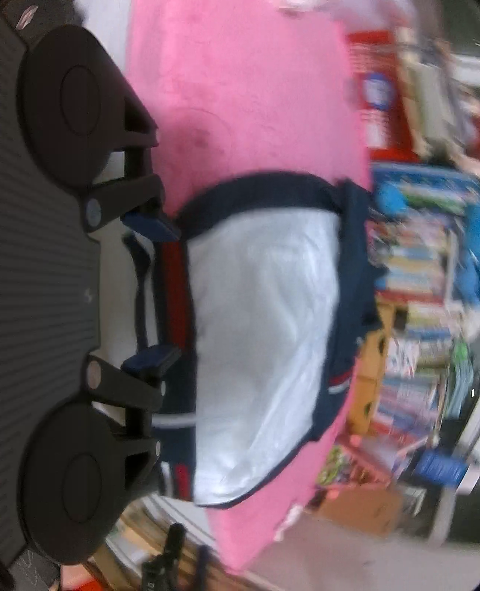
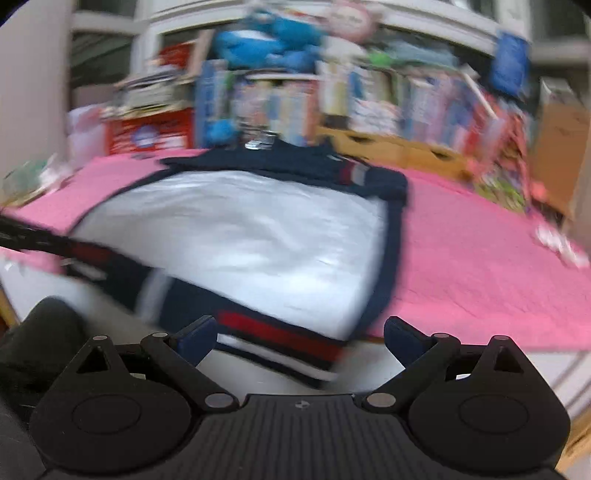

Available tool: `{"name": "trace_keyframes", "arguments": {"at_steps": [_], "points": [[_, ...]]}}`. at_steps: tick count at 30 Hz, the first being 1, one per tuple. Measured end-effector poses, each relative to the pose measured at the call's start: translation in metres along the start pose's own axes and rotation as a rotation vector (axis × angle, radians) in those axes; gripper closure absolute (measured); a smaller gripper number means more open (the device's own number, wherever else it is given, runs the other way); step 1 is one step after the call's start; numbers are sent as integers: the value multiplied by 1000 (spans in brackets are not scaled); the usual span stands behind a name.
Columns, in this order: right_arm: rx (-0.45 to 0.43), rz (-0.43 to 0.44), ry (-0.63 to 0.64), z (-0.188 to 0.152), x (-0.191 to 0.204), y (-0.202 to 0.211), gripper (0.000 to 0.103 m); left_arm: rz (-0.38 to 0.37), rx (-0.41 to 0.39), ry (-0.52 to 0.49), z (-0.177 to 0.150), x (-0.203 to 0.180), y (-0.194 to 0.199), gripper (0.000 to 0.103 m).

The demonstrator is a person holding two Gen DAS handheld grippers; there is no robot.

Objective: Fold clothes
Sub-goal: 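Grasp the red-and-white striped hem with both tools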

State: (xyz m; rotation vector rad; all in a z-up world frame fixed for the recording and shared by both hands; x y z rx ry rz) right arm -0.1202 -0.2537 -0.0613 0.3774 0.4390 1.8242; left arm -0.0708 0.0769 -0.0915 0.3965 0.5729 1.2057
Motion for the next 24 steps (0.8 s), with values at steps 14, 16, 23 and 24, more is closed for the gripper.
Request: {"name": "trace_keyframes", "arguments": {"at_steps": [14,16,23,24], "points": [[108,348,-383,-19,-40,-93,27,-237,12,436,-18,46,-37,53],[131,371,-427,-21,-42,-91,43,-244,20,413,-18,42,-32,70],[66,417,-489,23,-43,-42,78,-330,-112,364,36,36,10,87],[33,422,-492,37,-43,-36,79,-338,-138,358,49,36,12,87]]}}
Point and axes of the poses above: each gripper's, at about its wrist camera, not at the fingertips, and y roughly against the way its jaws point, x to its left, z to its top, the point moved 9 cm from there along -y, roughly the way its jaws point, and after that the axes turned 6 degrees about -x, right-handed, at the moved point
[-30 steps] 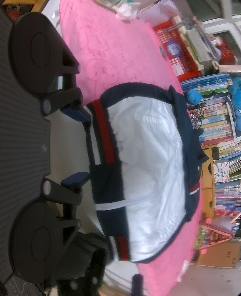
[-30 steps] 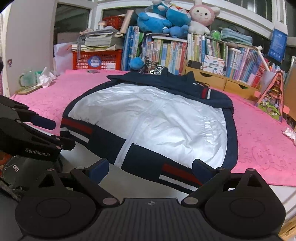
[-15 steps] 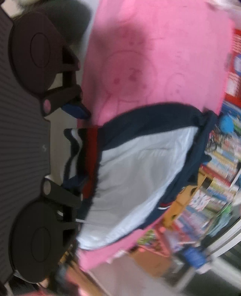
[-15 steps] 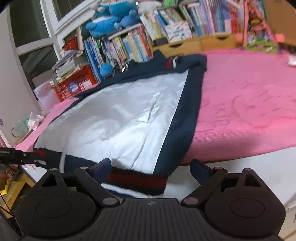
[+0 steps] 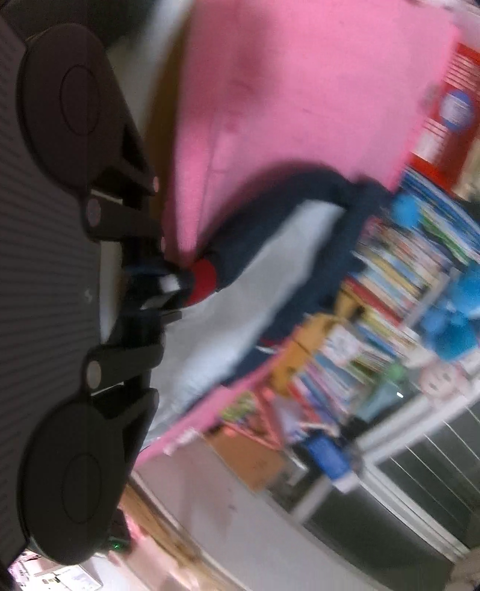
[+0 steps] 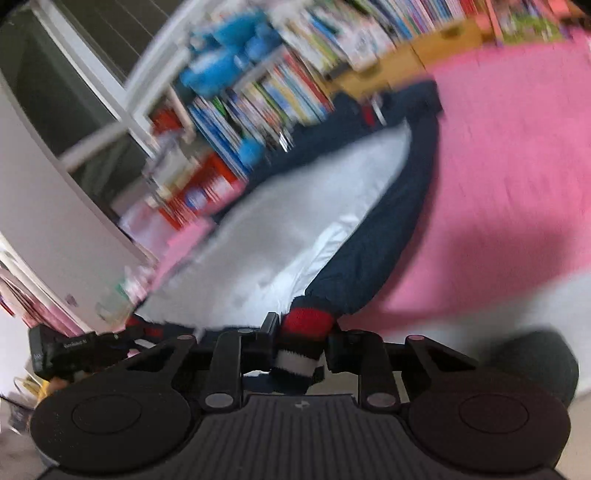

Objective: Fold clothes
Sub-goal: 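Grasp the red-and-white striped hem with both tools, then lift the striped hem with both tools and fold it toward the collar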

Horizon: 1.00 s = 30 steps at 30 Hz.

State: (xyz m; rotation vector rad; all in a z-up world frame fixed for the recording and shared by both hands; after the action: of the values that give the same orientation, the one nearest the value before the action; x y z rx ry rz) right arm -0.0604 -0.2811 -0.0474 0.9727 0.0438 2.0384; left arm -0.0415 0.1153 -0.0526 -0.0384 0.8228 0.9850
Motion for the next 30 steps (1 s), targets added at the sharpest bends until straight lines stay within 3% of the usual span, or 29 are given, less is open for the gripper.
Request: {"name": "trace_keyframes", "arguments": {"at_steps": [3,6,10,19,22,24,27,28,30], "points": [[-93,42,20,47,28,-7,82,0,-39,-34,42,-10,-22,87],[-137,48,29,99,43,-34,83,47,-41,-62,71,-17,-42,86],[-125,-24,21,142,39,-81,83,72,6,-116,68,-9,-51,83],[-30,-134,-20,140,-4,-166,83,47,119,-198,16,-3,-28,78],[-10,-161,-21,141,-13,-184,83,22,246,-264,-12,-8,-21,78],[2,-184,-14,138,-17,-192,83,30,382,-330,-46,-4,-19,78],[10,-201,-17,134,-22,-200,83,114,502,-494,-85,6,-11,78],[10,-203,-20,133,-23,-201,83,125,488,-520,-84,6,-9,78],[9,-207,-15,133,-24,-201,83,113,385,-522,-62,-1,-5,76]]}}
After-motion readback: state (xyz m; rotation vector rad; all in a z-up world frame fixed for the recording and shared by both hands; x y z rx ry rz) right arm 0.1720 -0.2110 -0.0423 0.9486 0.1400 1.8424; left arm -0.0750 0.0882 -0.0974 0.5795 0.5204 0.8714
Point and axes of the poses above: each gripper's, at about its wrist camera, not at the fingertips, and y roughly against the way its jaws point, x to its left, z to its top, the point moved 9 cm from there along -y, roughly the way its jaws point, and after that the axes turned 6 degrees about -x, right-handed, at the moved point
